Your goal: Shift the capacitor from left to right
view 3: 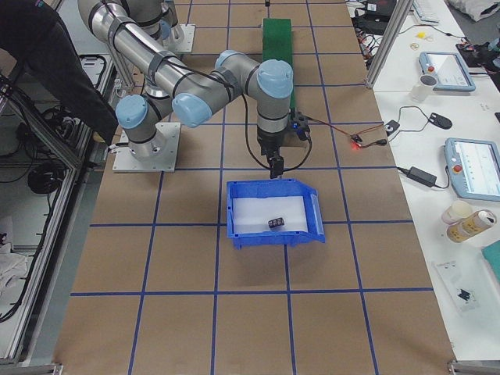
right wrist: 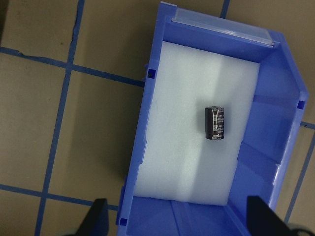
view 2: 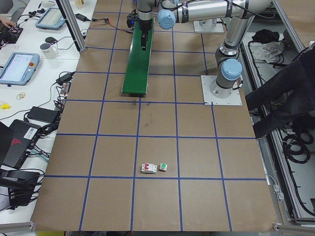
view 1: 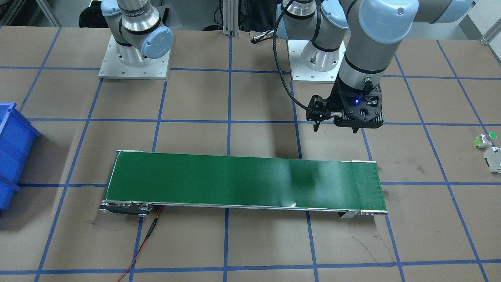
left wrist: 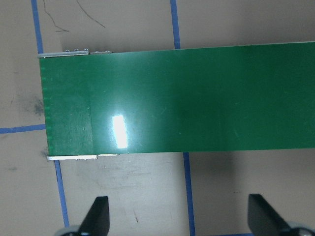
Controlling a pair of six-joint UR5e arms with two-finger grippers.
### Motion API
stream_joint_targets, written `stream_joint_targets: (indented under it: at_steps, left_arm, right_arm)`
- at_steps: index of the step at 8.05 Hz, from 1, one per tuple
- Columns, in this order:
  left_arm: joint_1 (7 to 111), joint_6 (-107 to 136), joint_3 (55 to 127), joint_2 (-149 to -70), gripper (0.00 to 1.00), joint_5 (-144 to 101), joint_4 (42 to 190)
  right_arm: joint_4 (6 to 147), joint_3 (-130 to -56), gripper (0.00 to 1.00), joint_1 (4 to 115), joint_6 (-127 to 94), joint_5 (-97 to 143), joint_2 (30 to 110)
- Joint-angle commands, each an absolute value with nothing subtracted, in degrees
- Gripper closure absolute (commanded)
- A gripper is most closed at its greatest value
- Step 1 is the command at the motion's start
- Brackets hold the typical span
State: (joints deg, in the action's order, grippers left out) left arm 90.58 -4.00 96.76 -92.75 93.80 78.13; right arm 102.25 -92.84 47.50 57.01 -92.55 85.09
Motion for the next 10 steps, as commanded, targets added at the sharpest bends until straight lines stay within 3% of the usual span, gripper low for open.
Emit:
stream_joint_targets:
  at_steps: [1, 7, 10]
  left_arm:
    - [90.7, -4.04, 96.77, -92.64, 0.0, 93.87, 78.05]
    - [90.7, -3.95, 96.86, -92.9, 0.0, 93.78, 77.08]
    - [90.7, -3.95, 96.94, -92.9, 0.0, 93.69, 76.99]
  right_arm:
    - [99.67, -92.9, 0.0, 48.16, 55.29, -92.11, 86.57]
    - [98.96, -91.41, 0.0, 88.53, 7.73, -89.13, 90.18]
    - [99.4, -91.41, 0.0, 95.36, 0.44, -88.24, 89.39]
